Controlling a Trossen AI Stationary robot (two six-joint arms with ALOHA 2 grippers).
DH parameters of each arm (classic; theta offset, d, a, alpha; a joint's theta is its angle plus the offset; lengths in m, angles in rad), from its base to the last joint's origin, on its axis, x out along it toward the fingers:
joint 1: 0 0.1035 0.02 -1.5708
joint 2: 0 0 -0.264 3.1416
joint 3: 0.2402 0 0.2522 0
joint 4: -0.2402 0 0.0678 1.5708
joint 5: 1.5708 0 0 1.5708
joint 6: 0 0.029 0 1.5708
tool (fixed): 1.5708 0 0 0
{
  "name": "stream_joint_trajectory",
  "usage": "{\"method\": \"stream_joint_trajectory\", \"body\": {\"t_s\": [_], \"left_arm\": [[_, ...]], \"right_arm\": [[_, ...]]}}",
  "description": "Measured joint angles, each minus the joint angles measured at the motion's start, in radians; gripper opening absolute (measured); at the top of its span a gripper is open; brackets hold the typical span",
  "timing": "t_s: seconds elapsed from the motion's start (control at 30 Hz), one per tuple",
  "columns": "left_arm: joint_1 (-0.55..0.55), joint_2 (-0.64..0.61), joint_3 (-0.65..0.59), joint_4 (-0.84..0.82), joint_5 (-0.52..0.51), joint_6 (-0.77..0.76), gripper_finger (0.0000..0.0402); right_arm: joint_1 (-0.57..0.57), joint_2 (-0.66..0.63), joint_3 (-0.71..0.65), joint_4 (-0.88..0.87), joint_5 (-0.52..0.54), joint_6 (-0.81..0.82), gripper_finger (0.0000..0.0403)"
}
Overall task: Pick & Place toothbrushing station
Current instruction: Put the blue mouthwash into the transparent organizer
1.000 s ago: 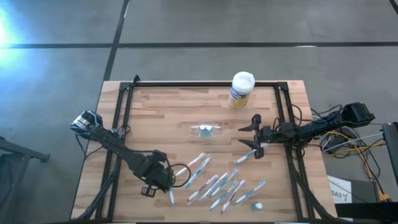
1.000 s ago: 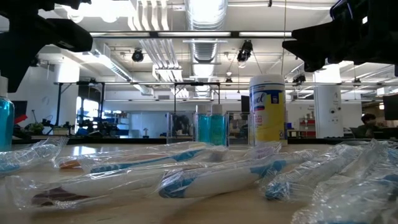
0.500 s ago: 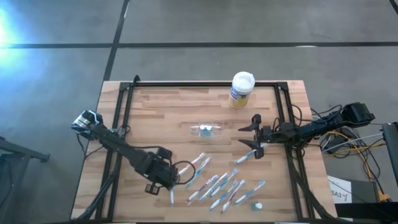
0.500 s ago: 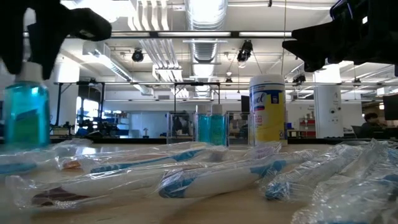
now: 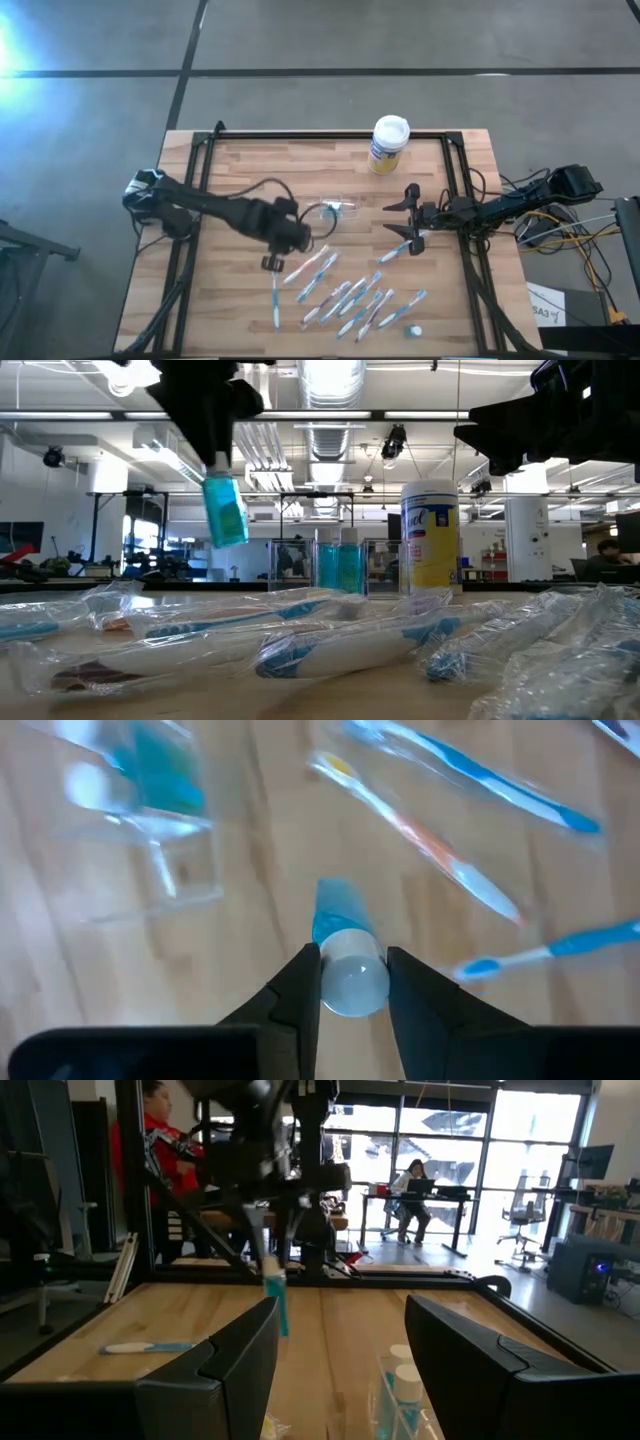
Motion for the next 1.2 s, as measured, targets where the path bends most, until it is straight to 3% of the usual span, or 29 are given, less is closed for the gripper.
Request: {"method": "stream_joint_trajectory", "body": {"t_s": [0.37,0.67,0.9,1.2], "left_arm": [[0.107,0.000,0.215,0.005,0.056,0.050,0.0096],[0.197,0.002,0.328,0.032,0.022,0.130,0.0096],[0.267,0.024,0.324,0.078,0.024,0.371,0.0096],[0.310,0.147,0.373,0.090,-0.017,0.675,0.0096]], "right_arm": [[0.000,0.000,0.000,0.000,0.000,0.000,0.0215],[0.000,0.000,0.000,0.000,0.000,0.003,0.0215],[0.000,0.000,0.000,0.000,0.000,0.000,0.0215],[0.000,0.000,0.000,0.000,0.000,-0.003,0.0215]]}}
